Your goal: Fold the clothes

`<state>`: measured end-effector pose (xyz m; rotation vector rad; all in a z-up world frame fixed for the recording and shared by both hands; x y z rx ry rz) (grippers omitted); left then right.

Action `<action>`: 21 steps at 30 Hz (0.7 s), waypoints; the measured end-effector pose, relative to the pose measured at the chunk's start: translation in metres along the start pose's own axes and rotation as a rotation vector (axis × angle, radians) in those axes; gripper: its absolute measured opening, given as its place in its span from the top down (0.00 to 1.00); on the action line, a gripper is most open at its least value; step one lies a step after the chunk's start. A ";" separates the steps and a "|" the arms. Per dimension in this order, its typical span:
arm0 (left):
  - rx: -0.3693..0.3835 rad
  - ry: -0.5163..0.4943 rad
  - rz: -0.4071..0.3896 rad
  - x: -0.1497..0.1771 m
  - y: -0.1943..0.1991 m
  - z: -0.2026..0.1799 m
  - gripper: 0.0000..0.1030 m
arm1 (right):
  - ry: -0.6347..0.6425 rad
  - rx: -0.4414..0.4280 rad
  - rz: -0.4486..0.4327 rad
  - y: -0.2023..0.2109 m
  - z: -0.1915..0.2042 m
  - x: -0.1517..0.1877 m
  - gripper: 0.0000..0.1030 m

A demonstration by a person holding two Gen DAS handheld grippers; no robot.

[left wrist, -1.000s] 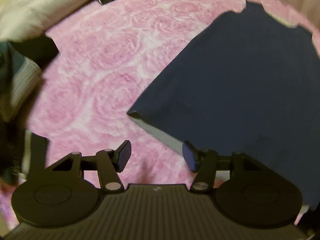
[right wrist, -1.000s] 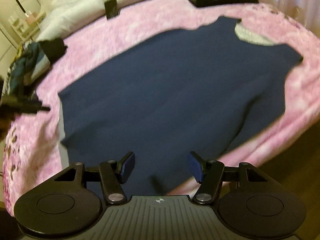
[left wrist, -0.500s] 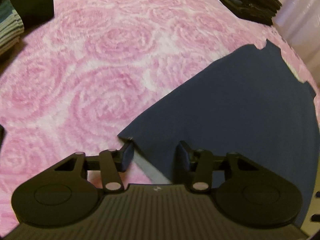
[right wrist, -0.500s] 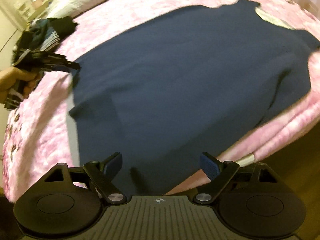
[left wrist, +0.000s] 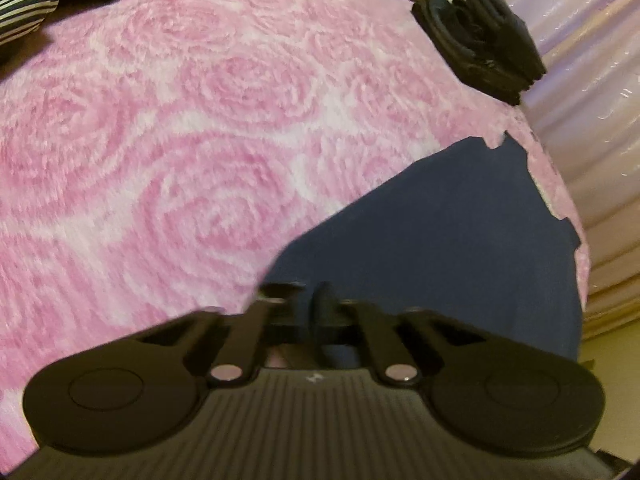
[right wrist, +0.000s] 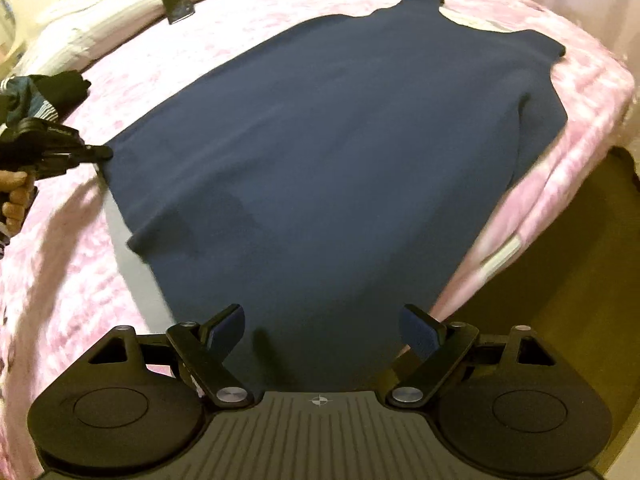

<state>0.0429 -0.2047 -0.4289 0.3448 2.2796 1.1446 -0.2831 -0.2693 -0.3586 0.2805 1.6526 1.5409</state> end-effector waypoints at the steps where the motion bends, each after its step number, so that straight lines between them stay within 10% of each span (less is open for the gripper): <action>1: 0.015 -0.015 0.002 -0.004 0.003 0.001 1.00 | -0.004 0.022 -0.004 0.000 0.006 0.003 0.16; 21: 0.015 -0.095 0.030 -0.054 -0.008 0.023 1.00 | 0.316 0.252 0.011 -0.020 0.056 0.068 0.15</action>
Point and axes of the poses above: each gripper's, at about its wrist camera, not at the fingertips, and y roughly against the way its jaws point, z to its left, x to its underside, the point moved 9 cm from there along -y, roughly the way its jaws point, and after that the axes turned 2 degrees about y, right-handed, at the moved point
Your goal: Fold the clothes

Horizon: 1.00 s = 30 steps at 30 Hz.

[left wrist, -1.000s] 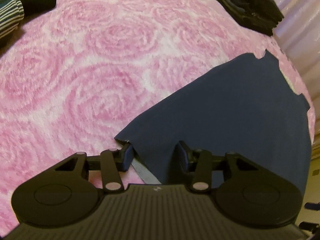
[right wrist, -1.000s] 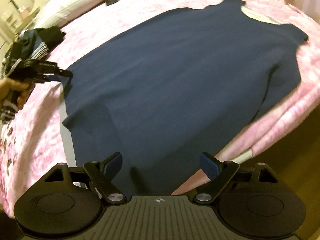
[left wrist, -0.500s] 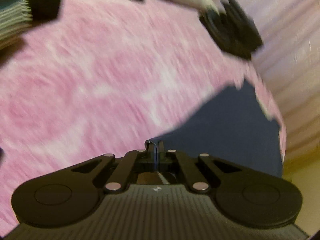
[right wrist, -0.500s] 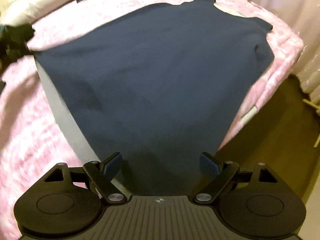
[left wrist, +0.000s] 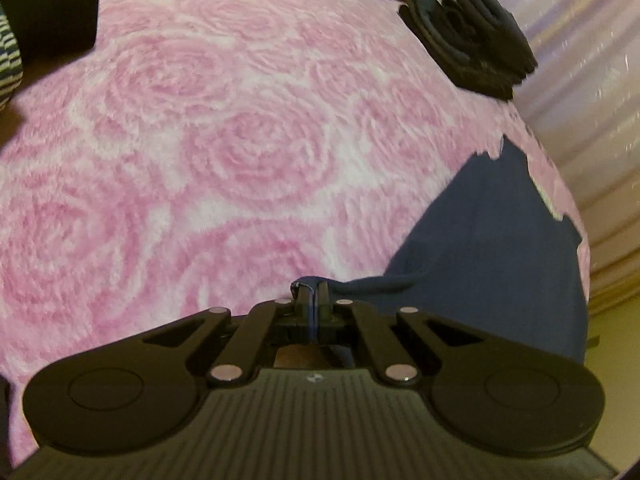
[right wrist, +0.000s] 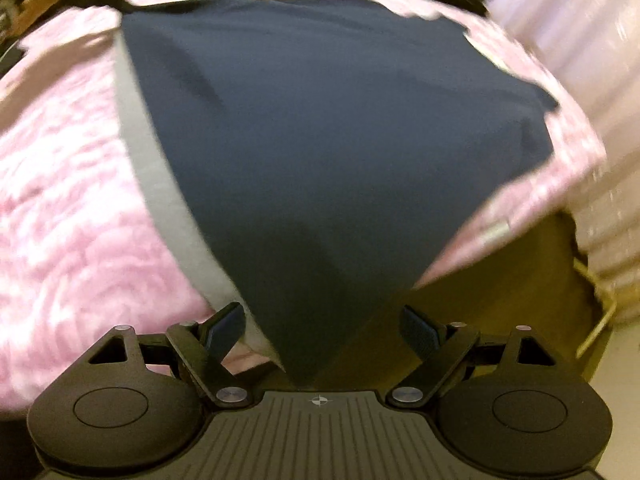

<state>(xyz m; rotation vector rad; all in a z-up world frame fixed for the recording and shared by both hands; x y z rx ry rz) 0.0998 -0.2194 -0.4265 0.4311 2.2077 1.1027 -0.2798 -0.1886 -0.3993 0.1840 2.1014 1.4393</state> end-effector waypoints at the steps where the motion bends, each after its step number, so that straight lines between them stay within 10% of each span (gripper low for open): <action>1: -0.003 -0.009 0.006 0.002 0.001 0.000 1.00 | 0.030 -0.004 -0.014 -0.001 0.003 -0.002 0.15; 9: -0.002 -0.032 0.012 0.015 0.007 -0.004 1.00 | 0.259 0.069 -0.154 0.000 0.022 -0.030 0.18; 15: 0.019 -0.007 0.014 0.011 0.011 -0.006 1.00 | 0.331 0.012 -0.160 -0.002 0.038 -0.035 0.97; 22: 0.046 -0.020 -0.050 -0.015 0.040 -0.003 1.00 | 0.291 -0.066 -0.242 0.042 0.054 -0.083 0.99; 28: -0.003 -0.049 0.030 -0.008 0.018 0.005 1.00 | 0.307 -0.077 -0.135 0.002 0.073 -0.084 0.97; 30: -0.028 -0.066 0.025 -0.004 0.021 0.008 0.99 | 0.303 -0.095 -0.136 0.004 0.073 -0.078 0.52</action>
Point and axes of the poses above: each gripper's, at about its wrist camera, not at the fingertips, and y roughly against the way its jaws point, z to its left, x to its underside, the point moved 9 cm from there along -y, roughly the way its jaws point, and after that the axes turned 2 degrees about y, right-handed, at the moved point
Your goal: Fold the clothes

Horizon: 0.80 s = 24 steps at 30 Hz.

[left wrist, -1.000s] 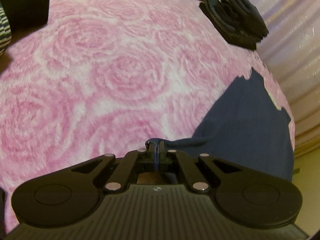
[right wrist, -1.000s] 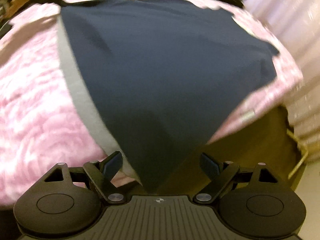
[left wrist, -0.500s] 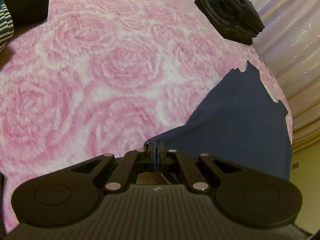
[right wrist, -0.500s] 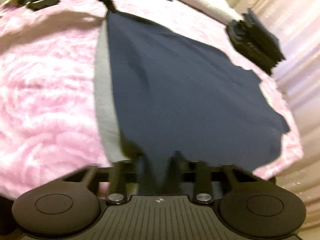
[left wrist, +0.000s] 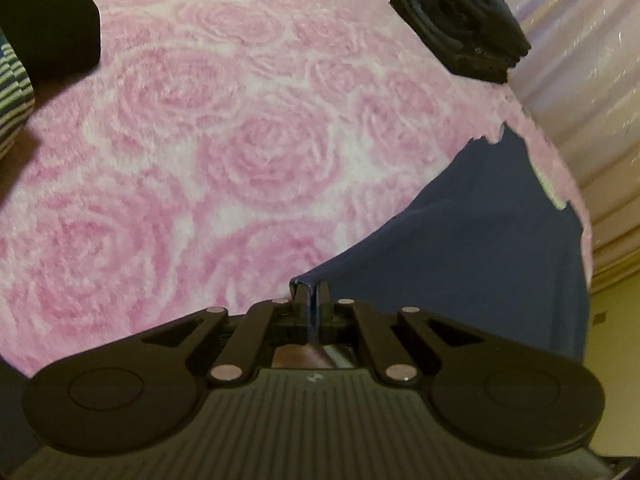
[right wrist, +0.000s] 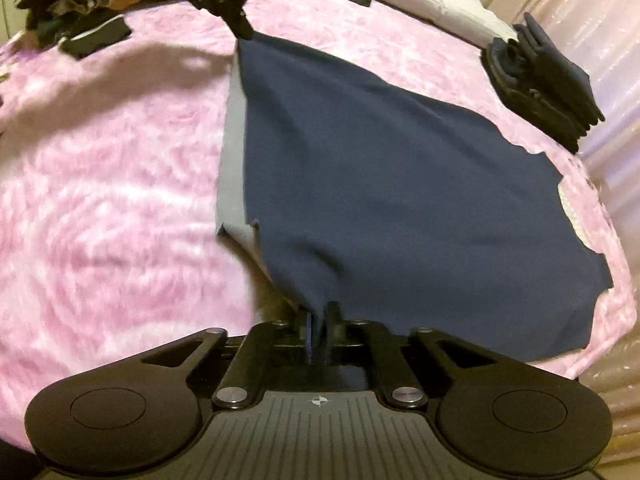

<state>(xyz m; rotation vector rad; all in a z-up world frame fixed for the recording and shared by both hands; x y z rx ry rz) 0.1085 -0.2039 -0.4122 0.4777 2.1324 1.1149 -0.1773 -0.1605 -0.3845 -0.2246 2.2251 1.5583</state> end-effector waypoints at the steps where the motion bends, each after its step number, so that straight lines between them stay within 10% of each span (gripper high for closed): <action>1: -0.013 -0.005 -0.002 0.003 0.003 0.002 0.97 | -0.029 -0.018 -0.007 0.005 -0.002 0.002 0.34; 2: -0.025 -0.006 -0.001 0.007 0.006 0.005 0.95 | -0.059 -0.037 -0.013 0.010 -0.003 0.004 0.22; 9: -0.059 -0.171 0.036 0.065 0.049 -0.031 0.86 | -0.511 -0.136 0.001 0.044 -0.049 0.035 0.22; 17: 0.299 -0.304 0.199 0.171 0.054 -0.168 0.55 | -0.858 -0.081 0.049 0.051 -0.109 0.091 0.22; 24: 0.397 -0.568 0.307 0.249 0.030 -0.240 0.54 | -0.916 -0.039 0.044 0.056 -0.121 0.119 0.22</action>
Point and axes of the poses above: each gripper's, at about its wrist camera, not at the fingertips, and y roughly against the way its jaws point, z to its left, x to its underside, the point moved 9 cm from there along -y, roughly the way its jaws point, and after that the axes turned 2 degrees about y, right-handed, at the moved point
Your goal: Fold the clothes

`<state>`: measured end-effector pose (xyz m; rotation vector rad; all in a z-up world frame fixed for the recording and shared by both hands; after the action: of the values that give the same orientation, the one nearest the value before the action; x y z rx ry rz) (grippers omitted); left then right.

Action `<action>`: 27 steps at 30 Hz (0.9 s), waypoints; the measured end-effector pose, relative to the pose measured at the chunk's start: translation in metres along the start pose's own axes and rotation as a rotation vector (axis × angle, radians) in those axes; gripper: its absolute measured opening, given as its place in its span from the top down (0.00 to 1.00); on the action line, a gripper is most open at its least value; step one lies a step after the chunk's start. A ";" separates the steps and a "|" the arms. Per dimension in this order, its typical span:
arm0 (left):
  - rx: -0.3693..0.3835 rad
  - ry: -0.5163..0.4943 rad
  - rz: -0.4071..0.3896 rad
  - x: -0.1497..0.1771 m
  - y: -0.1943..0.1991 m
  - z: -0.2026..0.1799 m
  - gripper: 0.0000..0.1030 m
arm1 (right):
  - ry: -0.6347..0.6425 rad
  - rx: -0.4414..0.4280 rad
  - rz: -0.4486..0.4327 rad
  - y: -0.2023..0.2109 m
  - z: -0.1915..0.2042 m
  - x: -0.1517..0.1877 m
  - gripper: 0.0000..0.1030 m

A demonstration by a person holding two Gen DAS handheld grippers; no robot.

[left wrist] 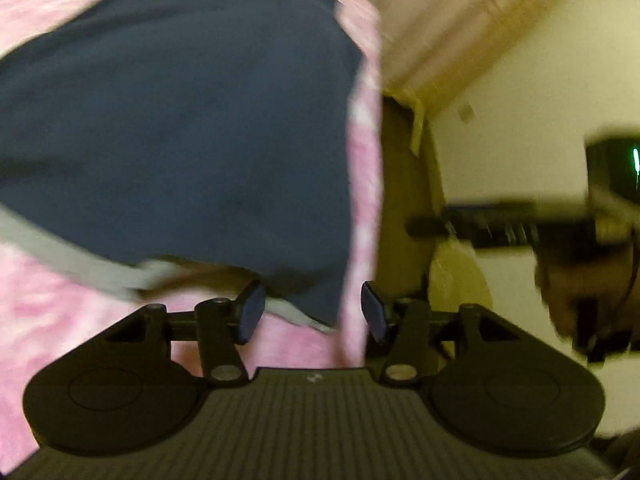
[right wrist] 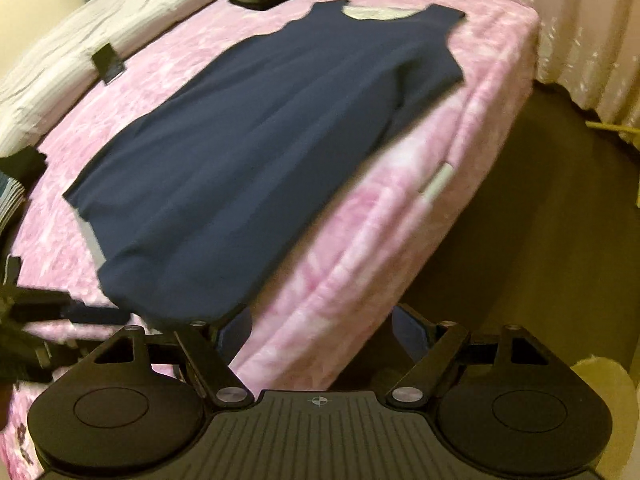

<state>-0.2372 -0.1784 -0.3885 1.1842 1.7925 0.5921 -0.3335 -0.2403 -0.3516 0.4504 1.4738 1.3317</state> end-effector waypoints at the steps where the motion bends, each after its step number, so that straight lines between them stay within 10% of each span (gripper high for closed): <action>1: 0.002 -0.040 0.019 0.004 -0.007 -0.008 0.54 | -0.008 0.003 0.002 0.000 -0.004 0.002 0.22; 7: -0.040 -0.092 0.064 0.016 -0.036 -0.020 0.58 | -0.035 0.007 0.007 0.002 -0.015 0.009 0.22; 11: -0.045 -0.053 0.091 0.014 -0.040 -0.023 1.00 | -0.046 0.011 -0.004 0.004 -0.021 0.006 0.22; 17: 0.025 0.016 0.032 -0.005 -0.014 -0.040 1.00 | -0.101 0.008 -0.064 0.005 -0.047 -0.025 0.22; 23: -0.119 -0.117 0.015 -0.012 -0.005 -0.038 1.00 | -0.271 -0.127 -0.151 -0.018 -0.091 -0.088 0.23; 27: -0.216 -0.272 0.005 -0.015 -0.016 -0.046 0.86 | -0.366 -0.240 -0.141 -0.055 -0.113 -0.134 0.51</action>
<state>-0.2824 -0.1950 -0.3714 1.0660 1.4583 0.5817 -0.3606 -0.4217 -0.3610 0.4009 1.0121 1.2198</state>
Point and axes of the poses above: each gripper's, at about its wrist camera, not at the fingertips, and y roughly against the way its jaws point, z to its left, x to its underside, the point moved 9 cm from there along -y, roughly the way its jaws point, and after that the axes turned 2 degrees about y, right-handed, at the moved point
